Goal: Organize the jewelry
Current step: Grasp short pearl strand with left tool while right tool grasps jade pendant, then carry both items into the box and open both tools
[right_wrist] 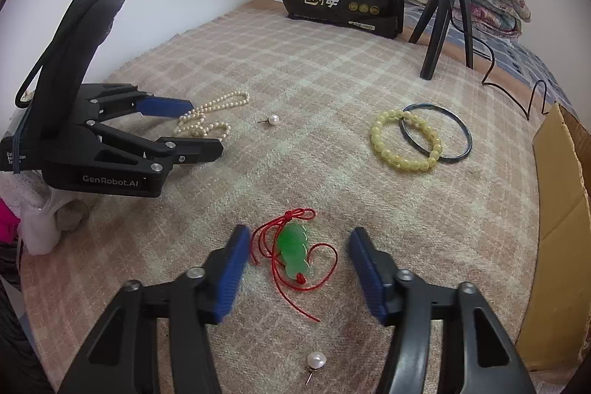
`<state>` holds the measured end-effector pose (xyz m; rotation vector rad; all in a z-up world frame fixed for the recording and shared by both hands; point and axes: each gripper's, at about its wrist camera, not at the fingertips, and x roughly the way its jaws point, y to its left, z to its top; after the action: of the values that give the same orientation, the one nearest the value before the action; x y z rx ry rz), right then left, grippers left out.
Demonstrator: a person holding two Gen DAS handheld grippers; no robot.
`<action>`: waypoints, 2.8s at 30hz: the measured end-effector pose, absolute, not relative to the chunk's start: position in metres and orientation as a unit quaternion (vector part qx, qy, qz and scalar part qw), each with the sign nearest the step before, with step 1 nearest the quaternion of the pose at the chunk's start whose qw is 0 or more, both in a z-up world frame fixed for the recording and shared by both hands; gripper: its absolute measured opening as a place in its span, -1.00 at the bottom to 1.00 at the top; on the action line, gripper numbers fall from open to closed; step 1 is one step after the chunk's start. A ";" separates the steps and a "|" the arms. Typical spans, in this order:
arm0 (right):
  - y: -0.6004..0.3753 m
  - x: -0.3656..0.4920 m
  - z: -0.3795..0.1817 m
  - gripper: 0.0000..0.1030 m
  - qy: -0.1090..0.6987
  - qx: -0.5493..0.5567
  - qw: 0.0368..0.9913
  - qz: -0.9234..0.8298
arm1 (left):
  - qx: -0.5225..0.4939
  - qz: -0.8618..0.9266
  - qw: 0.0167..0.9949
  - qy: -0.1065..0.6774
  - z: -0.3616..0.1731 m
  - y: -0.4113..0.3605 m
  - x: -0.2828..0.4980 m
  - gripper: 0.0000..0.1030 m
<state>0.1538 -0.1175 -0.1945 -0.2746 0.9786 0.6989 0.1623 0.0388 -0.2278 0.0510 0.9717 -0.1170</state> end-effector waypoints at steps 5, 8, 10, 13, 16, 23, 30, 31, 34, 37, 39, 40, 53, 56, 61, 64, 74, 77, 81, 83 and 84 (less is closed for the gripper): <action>-0.117 0.153 -0.193 -0.31 0.462 -0.130 0.814 0.328 | 0.025 -0.068 0.880 0.470 -0.224 0.034 0.160 -0.61; -0.116 0.151 -0.192 -0.46 0.462 -0.132 0.813 0.329 | 0.008 -0.070 0.878 0.474 -0.224 0.035 0.161 -0.73; -0.115 0.150 -0.192 -0.55 0.462 -0.130 0.813 0.330 | -0.002 -0.071 0.877 0.476 -0.223 0.037 0.162 -0.79; -0.115 0.148 -0.192 -0.69 0.461 -0.128 0.814 0.330 | -0.026 -0.069 0.875 0.478 -0.222 0.043 0.162 -0.87; -0.117 0.149 -0.191 -0.69 0.460 -0.118 0.815 0.331 | -0.044 -0.066 0.876 0.476 -0.220 0.046 0.161 -0.88; -0.122 0.147 -0.183 -0.70 0.456 -0.103 0.821 0.328 | -0.069 -0.068 0.884 0.457 -0.204 0.049 0.156 -0.88; -0.125 0.141 -0.165 -0.70 0.445 -0.102 0.830 0.322 | -0.073 -0.072 0.892 0.441 -0.182 0.053 0.150 -0.89; -0.124 0.141 -0.162 -0.70 0.443 -0.102 0.831 0.322 | -0.072 -0.072 0.893 0.438 -0.179 0.053 0.149 -0.89; -0.125 0.137 -0.153 -0.70 0.437 -0.102 0.835 0.319 | -0.071 -0.076 0.897 0.430 -0.167 0.052 0.144 -0.89; -0.127 0.134 -0.143 -0.70 0.430 -0.101 0.839 0.319 | -0.070 -0.081 0.901 0.421 -0.154 0.050 0.140 -0.89; -0.130 0.132 -0.134 -0.70 0.424 -0.101 0.842 0.318 | -0.066 -0.085 0.904 0.413 -0.144 0.047 0.137 -0.89; -0.131 0.131 -0.131 -0.70 0.421 -0.101 0.843 0.318 | -0.065 -0.086 0.905 0.411 -0.140 0.046 0.135 -0.89; -0.170 0.114 -0.083 -0.70 0.394 -0.097 0.865 0.295 | -0.060 -0.134 0.914 0.378 -0.091 0.005 0.124 -0.89; -0.186 0.112 -0.076 -0.70 0.394 -0.094 0.870 0.282 | -0.062 -0.149 0.914 0.373 -0.082 -0.009 0.126 -0.89; -0.218 0.111 -0.068 -0.70 0.397 -0.078 0.878 0.256 | -0.054 -0.173 0.915 0.362 -0.068 -0.039 0.133 -0.89; -0.239 0.113 -0.063 -0.70 0.397 -0.067 0.884 0.239 | -0.050 -0.188 0.914 0.356 -0.061 -0.059 0.139 -0.89; -0.293 0.125 -0.060 -0.70 0.407 -0.043 0.892 0.193 | -0.034 -0.228 0.909 0.347 -0.049 -0.124 0.170 -0.89; -0.304 0.130 -0.063 -0.70 0.412 -0.039 0.892 0.183 | -0.030 -0.236 0.908 0.345 -0.047 -0.141 0.182 -0.89; -0.321 0.138 -0.066 -0.70 0.418 -0.033 0.892 0.170 | -0.021 -0.247 0.906 0.343 -0.046 -0.167 0.197 -0.89; -0.328 0.140 -0.069 -0.70 0.421 -0.031 0.891 0.166 | -0.019 -0.252 0.905 0.343 -0.047 -0.178 0.205 -0.89; -0.331 0.143 -0.070 -0.70 0.423 -0.030 0.891 0.163 | -0.018 -0.254 0.904 0.342 -0.047 -0.185 0.209 -0.89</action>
<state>0.1426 -0.3313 -0.0702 -0.0632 0.8774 0.3386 0.2091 -0.1846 -0.0470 -0.0376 0.7072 -0.5254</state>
